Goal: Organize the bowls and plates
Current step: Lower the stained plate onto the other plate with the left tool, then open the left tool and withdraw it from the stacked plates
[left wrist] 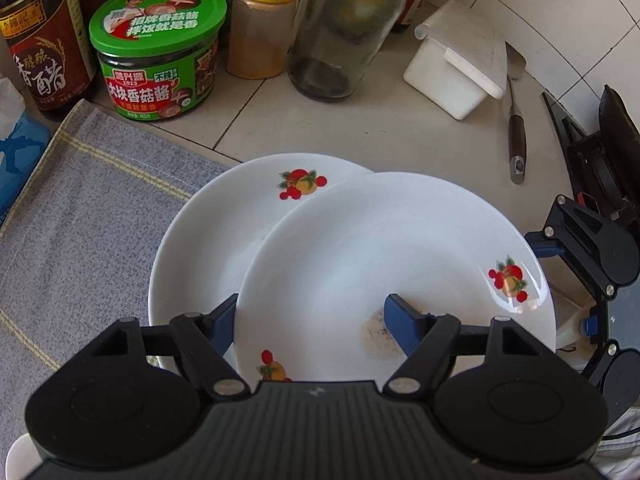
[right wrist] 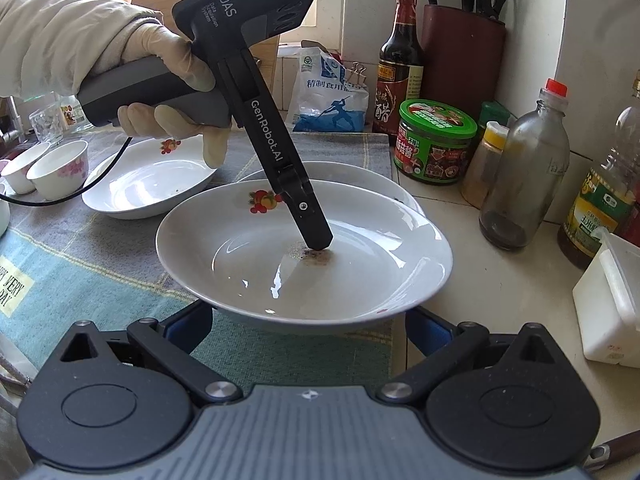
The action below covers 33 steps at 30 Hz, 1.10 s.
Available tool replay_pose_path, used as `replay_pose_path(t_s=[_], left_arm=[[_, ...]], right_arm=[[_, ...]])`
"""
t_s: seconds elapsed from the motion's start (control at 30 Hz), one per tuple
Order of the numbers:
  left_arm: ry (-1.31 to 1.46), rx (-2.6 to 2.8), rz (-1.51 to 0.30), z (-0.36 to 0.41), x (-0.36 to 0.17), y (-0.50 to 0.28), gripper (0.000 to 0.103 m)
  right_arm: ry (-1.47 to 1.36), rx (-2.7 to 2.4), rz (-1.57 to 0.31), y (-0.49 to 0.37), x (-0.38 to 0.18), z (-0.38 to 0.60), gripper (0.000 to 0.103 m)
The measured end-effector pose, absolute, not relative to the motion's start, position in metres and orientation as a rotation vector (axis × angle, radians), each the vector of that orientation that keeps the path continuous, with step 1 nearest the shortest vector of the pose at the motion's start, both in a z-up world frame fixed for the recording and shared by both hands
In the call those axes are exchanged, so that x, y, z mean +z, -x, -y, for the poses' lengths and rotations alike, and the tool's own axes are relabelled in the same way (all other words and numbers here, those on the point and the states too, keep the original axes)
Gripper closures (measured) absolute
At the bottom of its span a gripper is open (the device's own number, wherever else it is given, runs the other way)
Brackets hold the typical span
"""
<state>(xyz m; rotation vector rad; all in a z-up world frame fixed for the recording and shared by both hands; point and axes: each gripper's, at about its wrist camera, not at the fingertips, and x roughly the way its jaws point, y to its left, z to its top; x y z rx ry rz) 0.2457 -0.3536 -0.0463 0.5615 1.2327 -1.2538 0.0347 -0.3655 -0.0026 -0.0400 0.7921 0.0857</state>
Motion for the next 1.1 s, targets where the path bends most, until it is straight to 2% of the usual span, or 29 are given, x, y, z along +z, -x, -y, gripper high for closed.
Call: replay_pose_path(t_s=[0.87, 1.1], left_arm=[[-0.59, -1.162, -1.158, 0.35, -0.036, -0.254, 0.024], [-0.589, -1.135, -1.068, 0.337, -0.021, -0.245, 0.023]], right_arm=[[0.013, 0.087, -0.764, -0.04, -0.005, 0.363, 0.0], [0.027, 0.086, -0.756, -0.039, -0.005, 0.36, 0.0]])
